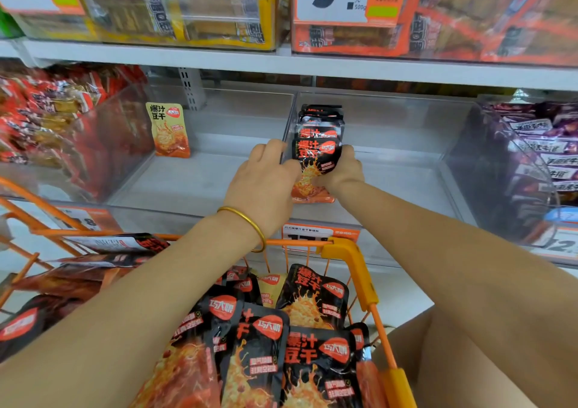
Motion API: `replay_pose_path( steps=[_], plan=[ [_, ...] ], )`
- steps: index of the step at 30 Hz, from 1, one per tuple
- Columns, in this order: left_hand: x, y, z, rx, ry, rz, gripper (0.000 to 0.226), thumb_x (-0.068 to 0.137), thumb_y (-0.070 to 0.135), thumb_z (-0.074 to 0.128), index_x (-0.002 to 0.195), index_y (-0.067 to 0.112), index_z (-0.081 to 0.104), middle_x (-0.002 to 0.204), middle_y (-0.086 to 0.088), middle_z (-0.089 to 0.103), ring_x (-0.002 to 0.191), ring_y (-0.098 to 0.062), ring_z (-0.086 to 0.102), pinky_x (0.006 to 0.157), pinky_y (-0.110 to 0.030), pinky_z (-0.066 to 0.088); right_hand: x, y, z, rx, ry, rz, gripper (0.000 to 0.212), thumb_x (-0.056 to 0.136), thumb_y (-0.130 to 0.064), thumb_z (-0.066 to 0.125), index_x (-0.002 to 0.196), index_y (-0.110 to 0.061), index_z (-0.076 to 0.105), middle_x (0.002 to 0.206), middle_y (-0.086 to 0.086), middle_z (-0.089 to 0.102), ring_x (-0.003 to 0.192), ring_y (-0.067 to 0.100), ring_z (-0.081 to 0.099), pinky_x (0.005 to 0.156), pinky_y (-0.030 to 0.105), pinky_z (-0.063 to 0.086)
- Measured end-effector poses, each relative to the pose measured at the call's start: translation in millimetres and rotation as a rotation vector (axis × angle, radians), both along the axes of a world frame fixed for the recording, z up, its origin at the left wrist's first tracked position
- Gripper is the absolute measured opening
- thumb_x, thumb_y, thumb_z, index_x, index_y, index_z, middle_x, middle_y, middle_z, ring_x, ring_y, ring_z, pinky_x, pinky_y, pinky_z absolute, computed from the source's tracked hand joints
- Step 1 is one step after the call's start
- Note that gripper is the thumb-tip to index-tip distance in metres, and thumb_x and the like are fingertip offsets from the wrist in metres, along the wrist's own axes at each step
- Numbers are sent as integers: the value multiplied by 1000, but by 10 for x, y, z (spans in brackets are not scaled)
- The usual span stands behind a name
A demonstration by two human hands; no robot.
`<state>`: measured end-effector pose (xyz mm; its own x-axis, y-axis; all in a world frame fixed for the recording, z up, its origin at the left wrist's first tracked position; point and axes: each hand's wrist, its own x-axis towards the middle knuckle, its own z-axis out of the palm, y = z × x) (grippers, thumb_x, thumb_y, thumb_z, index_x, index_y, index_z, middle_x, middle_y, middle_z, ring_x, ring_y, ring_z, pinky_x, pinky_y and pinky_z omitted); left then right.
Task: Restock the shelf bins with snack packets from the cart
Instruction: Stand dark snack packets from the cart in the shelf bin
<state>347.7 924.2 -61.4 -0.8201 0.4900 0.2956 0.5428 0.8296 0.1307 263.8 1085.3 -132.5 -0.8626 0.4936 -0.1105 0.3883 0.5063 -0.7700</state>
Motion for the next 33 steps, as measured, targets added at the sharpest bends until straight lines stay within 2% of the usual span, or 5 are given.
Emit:
replay_pose_path(
  steps=[9,17,28,30,33],
  plan=[
    [9,-9,4,17,7,-13,33,80,-3,48,110,5,59,135,-15,36,121,-33,32,94,-42,38,-78,0,12,6,61,-45,61,73,-16,77,116,-14,33,119,12,54,108,33,54,92,46,48],
    [18,-6,3,10,8,-5,32,81,-3,49,110,5,61,132,-16,38,120,-34,34,94,-43,39,-33,23,-13,-38,-142,-57,70,71,-30,82,121,-7,38,124,12,54,115,29,55,90,36,47],
    [44,-73,33,-26,-78,13,30,88,8,45,115,6,58,149,-14,25,134,-31,25,103,-45,32,15,58,6,-46,-271,30,73,62,-28,87,120,-4,50,118,13,61,107,28,61,89,41,54],
    [78,-93,25,43,-11,-15,31,82,12,42,104,3,63,137,-21,40,123,-40,38,94,-51,40,7,115,1,-139,-311,90,70,60,-20,85,120,-6,52,124,12,57,110,31,59,89,44,53],
    [171,-124,66,153,111,-103,22,73,11,49,89,6,64,99,-16,57,91,-37,53,74,-46,48,55,156,51,-183,-288,137,36,71,-10,77,97,-8,52,129,15,54,113,33,57,88,43,53]
  ],
)
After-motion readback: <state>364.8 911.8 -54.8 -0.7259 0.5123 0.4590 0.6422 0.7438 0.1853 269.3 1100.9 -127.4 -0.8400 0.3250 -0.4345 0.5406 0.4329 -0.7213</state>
